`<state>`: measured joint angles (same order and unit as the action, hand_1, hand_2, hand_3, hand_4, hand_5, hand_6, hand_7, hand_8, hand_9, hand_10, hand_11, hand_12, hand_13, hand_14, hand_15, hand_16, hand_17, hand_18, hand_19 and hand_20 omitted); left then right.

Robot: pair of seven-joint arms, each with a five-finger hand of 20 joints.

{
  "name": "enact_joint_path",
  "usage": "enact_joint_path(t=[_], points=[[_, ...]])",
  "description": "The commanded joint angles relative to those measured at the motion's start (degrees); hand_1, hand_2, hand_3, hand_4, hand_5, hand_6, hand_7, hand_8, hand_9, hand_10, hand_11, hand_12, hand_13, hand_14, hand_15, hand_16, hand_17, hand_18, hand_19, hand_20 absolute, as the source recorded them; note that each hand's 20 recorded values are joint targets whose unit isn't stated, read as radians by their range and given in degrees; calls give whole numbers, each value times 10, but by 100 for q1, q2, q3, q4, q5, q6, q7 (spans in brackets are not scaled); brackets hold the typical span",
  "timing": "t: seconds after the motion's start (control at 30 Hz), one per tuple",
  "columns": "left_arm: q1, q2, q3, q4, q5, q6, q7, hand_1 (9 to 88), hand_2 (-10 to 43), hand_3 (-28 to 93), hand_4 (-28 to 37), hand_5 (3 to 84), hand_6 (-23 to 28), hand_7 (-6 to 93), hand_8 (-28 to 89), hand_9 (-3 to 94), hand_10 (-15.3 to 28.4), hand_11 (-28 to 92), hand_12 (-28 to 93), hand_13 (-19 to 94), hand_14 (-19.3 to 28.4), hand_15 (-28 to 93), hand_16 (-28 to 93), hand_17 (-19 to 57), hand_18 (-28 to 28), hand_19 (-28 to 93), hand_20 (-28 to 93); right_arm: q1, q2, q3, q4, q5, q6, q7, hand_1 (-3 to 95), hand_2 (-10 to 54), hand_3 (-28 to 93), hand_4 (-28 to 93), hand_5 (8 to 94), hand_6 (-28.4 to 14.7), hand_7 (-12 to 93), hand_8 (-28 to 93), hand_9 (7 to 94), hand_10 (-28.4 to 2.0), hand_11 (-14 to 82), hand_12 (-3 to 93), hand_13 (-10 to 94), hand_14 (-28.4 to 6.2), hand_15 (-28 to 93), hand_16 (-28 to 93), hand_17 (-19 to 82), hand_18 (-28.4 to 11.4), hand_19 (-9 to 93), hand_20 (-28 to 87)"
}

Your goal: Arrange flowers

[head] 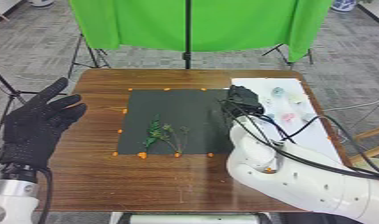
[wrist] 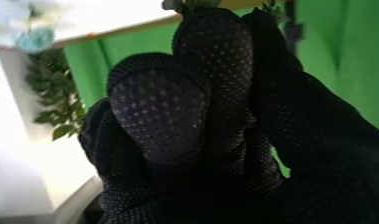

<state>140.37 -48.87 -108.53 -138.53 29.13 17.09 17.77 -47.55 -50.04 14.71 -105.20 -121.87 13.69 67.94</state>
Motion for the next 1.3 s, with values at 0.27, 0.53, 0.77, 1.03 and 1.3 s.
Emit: enact_joint_path(t=[0.27, 0.53, 0.77, 1.03, 1.3], points=[[18, -12, -32, -3, 57, -27, -187, 228, 72, 795, -225, 358, 83, 150, -104, 351, 217, 340, 123, 264, 284, 619, -123, -57, 248, 606, 256, -576, -350, -96, -280, -18, -495, 39, 550, -95, 741, -260, 903, -38, 205, 140, 937, -87, 380, 212, 913, -61, 592, 203, 555, -207, 932, 398], [-68, 4, 13, 21, 68, -23, -269, 229, 72, 795, -225, 360, 84, 151, -104, 351, 217, 341, 123, 264, 284, 619, -123, -57, 248, 606, 257, -772, -476, 29, -334, 43, -648, -1, 541, -95, 719, -251, 900, -31, 201, 130, 937, -84, 385, 202, 913, -60, 592, 201, 557, -207, 932, 396], [-75, 3, 15, 22, 67, -17, -243, 229, 72, 796, -226, 360, 84, 150, -104, 352, 216, 341, 123, 264, 284, 620, -123, -56, 248, 606, 257, -714, -525, 1, -343, 81, -662, -47, 540, -95, 707, -249, 897, -26, 205, 119, 937, -84, 397, 183, 915, -59, 591, 199, 561, -205, 932, 397], [-8, 0, 3, -4, 54, 38, -190, 229, 73, 796, -226, 361, 86, 150, -104, 351, 217, 341, 122, 265, 284, 620, -123, -56, 248, 606, 257, -678, -499, -26, -355, 98, -529, -44, 530, -95, 699, -253, 896, -23, 203, 106, 937, -85, 403, 174, 921, -56, 584, 197, 567, -203, 932, 396], [133, -19, -45, -41, 36, 73, -96, 229, 73, 796, -226, 361, 86, 150, -104, 352, 218, 340, 122, 265, 284, 620, -123, -56, 249, 607, 257, -601, -399, -55, -446, 31, -433, -49, 512, -95, 690, -246, 890, -21, 201, 98, 937, -86, 395, 171, 921, -56, 576, 200, 568, -203, 932, 392]])
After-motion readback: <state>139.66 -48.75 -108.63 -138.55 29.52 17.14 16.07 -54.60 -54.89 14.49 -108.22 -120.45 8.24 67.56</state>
